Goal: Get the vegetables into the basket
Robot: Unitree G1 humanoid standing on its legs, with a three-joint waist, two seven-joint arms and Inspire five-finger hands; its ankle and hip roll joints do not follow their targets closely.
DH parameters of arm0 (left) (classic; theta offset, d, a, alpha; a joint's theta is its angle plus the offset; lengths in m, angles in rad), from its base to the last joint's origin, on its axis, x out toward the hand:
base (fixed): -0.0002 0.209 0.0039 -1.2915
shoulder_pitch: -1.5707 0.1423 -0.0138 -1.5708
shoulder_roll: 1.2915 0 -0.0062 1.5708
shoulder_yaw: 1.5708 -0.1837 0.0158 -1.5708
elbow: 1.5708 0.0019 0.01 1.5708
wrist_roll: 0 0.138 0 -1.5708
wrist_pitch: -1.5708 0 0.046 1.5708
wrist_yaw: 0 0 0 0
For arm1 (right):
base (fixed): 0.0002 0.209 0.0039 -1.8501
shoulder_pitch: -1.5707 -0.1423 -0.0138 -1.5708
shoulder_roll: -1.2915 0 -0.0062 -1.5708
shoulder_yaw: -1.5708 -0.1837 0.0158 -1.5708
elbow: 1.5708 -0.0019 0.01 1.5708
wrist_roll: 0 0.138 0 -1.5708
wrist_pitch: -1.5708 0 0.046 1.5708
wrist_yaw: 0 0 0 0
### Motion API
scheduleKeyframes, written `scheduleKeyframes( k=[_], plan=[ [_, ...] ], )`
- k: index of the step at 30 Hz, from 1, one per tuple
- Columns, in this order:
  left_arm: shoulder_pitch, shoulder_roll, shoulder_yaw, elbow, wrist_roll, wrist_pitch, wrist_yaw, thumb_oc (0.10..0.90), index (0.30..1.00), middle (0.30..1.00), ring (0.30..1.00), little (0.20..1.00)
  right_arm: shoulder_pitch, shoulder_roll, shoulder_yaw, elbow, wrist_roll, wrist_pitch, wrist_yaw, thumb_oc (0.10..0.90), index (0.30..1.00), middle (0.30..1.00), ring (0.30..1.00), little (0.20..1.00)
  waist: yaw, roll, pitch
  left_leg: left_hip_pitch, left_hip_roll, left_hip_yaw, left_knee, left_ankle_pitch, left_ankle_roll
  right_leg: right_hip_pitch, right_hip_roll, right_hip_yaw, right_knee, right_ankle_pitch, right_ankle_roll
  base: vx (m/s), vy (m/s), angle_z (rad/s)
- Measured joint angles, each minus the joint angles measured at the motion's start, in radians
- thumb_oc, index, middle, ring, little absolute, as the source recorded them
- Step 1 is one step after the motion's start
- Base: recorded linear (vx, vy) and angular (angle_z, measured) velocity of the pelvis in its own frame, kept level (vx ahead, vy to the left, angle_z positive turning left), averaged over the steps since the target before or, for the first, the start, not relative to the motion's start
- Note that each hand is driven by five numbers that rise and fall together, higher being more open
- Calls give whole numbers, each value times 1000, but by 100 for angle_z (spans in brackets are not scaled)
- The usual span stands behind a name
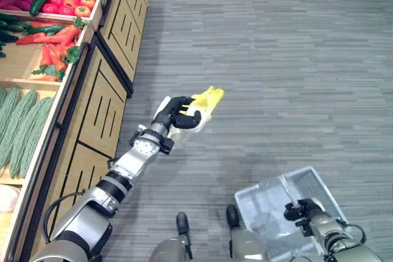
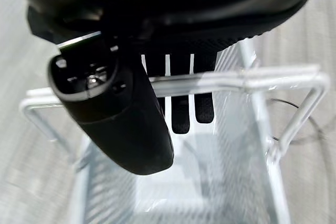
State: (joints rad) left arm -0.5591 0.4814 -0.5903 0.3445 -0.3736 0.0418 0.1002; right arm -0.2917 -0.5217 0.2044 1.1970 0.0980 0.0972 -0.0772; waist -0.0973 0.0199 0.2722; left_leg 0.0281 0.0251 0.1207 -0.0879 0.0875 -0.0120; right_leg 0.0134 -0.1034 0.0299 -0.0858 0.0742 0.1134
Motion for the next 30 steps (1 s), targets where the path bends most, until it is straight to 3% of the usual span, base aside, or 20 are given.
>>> scheduleKeyframes(
  k=[4,8,14,23,30],
  plan=[
    [1,3,-34,-89,0,11,-38,400,300,300,300,300,-87,-41,10,-45,0,12,6,400,300,300,300,300,-5,2,-2,28,1,0,0,-3,3,28,1,0,0,-1,0,64,-12,1],
    [1,0,-50,-139,0,14,-69,400,300,300,300,300,-175,-66,88,-60,-3,16,12,400,300,300,300,300,-1,5,-5,44,2,-5,0,-4,3,47,1,-5,-1,-2,-1,30,-13,3],
    [1,-50,-92,-130,3,42,-86,400,300,300,300,300,-251,-66,127,-82,-2,29,13,400,300,300,300,300,-1,34,-25,48,1,-5,0,-3,3,51,1,-4,0,-1,-1,0,0,0],
    [1,-197,-150,51,53,61,-84,400,300,300,300,300,-275,-43,197,-223,-2,65,1,400,300,300,300,300,-44,50,-36,52,5,16,0,-3,4,43,6,17,-1,1,-3,-4,-4,-7],
    [9,-316,-160,278,123,79,-71,400,300,300,300,300,-269,-17,284,-476,-14,97,-11,400,300,300,300,300,-103,52,-37,52,17,59,-1,-6,2,17,20,65,-1,9,-10,1,-7,-19]
  ],
)
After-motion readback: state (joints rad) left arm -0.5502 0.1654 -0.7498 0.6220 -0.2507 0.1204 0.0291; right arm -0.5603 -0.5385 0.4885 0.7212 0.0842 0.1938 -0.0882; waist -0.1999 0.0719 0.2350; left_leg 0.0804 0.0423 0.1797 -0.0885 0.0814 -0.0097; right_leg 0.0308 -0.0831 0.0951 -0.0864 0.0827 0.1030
